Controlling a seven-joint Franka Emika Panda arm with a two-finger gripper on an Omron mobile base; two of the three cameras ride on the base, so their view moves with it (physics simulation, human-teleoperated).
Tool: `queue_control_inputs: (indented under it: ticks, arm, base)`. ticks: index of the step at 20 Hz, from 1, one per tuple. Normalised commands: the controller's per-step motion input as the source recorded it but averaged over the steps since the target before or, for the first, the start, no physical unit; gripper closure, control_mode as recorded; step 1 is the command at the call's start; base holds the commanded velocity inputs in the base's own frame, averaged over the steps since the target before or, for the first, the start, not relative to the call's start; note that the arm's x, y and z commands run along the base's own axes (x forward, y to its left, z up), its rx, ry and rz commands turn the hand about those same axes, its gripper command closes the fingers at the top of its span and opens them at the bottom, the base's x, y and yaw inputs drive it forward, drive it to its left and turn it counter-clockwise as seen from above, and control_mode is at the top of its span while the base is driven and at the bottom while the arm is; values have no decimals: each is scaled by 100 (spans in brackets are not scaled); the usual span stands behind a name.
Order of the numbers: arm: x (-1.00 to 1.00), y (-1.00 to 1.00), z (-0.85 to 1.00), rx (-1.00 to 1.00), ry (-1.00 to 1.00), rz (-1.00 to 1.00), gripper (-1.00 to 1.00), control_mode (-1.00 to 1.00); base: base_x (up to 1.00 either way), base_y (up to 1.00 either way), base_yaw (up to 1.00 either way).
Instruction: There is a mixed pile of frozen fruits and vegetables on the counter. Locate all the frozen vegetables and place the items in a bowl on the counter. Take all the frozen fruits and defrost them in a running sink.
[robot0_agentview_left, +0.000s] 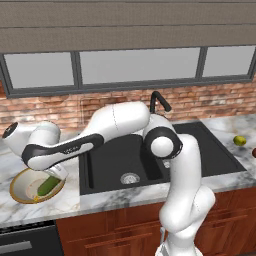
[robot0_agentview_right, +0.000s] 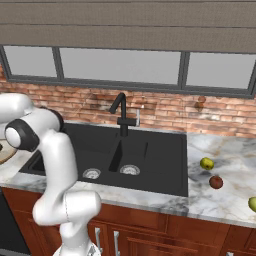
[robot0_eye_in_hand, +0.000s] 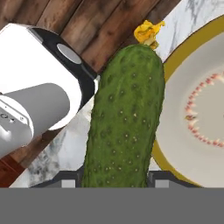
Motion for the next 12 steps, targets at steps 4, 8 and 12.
queue_control_inputs:
  ticks: [4, 8, 12]
  arm:
    - [46, 2, 0, 0, 0, 0, 100, -100]
    - [25, 10, -38, 0, -1, 0, 100, -100]
    - [31, 4, -54, 0, 0, 0, 100, -100]
  base:
    - [0, 0, 0]
    - [0, 0, 0]
    - [0, 0, 0]
